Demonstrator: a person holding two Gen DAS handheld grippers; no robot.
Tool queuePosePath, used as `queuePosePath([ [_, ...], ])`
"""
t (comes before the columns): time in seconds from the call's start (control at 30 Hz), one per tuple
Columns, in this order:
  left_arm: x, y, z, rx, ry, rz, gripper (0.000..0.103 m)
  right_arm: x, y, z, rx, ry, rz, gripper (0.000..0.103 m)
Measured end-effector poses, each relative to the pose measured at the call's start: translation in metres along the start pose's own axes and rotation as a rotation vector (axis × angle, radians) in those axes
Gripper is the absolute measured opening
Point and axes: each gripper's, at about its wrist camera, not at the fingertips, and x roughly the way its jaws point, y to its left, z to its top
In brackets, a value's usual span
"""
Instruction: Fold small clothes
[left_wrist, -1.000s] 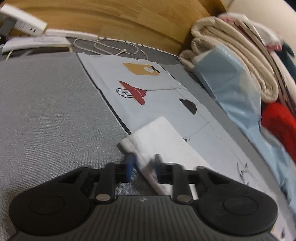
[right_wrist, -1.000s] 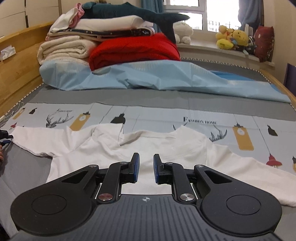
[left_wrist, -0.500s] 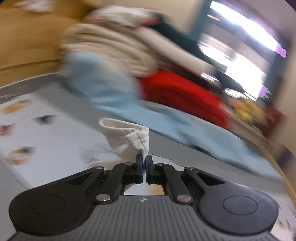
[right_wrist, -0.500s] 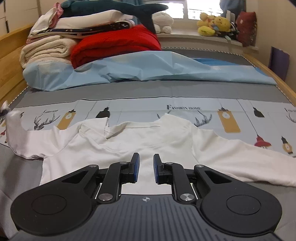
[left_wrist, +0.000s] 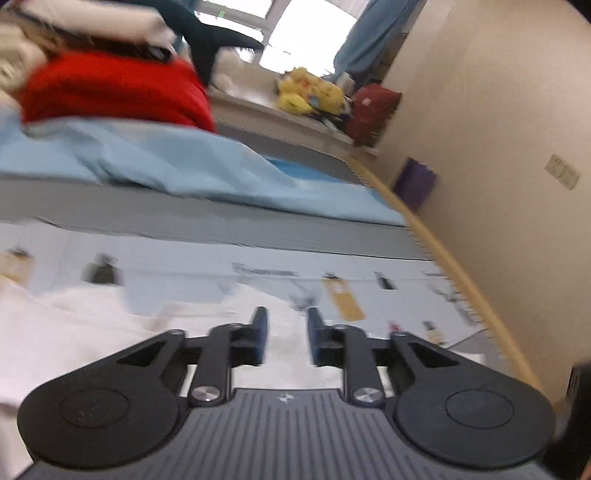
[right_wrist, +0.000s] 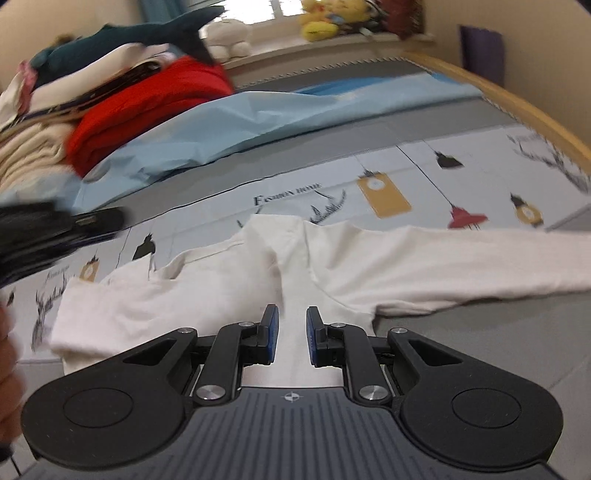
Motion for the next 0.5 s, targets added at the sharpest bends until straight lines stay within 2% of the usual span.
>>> queuePosePath([
  [0.1,-0.033,0.026,-0.002,-0.015,-0.021,0.14,0.028,0.001,-0.006,0.003,0.026,-0.023,0.007,0.017],
  [0.13,-0.044,0.042,-0.004,-0.059,-0.032,0.197,0.028,0.003,-0.008,0.003,0.037,-0.03,0.011,0.017],
  [0.23,-0.067,0.087,-0.013,-0.211,-0.062,0.305,0.028,0.017,-0.015,0.001,0.082,-0.03,0.034,0.017],
  [0.27,-0.07,0.103,-0.021,-0.237,-0.056,0.354,0.027,0.025,-0.018,-0.001,0.116,-0.019,0.047,0.018],
  [0.33,-0.059,0.123,-0.028,-0.265,0.023,0.463,0.027,0.039,-0.023,-0.005,0.163,-0.007,0.079,0.019],
  [0.43,-0.045,0.149,-0.026,-0.29,0.053,0.487,0.027,0.064,-0.027,-0.01,0.236,0.029,0.128,0.019],
  [0.5,-0.042,0.163,-0.024,-0.284,0.055,0.507,0.027,0.082,-0.024,-0.012,0.239,0.047,0.15,0.019],
])
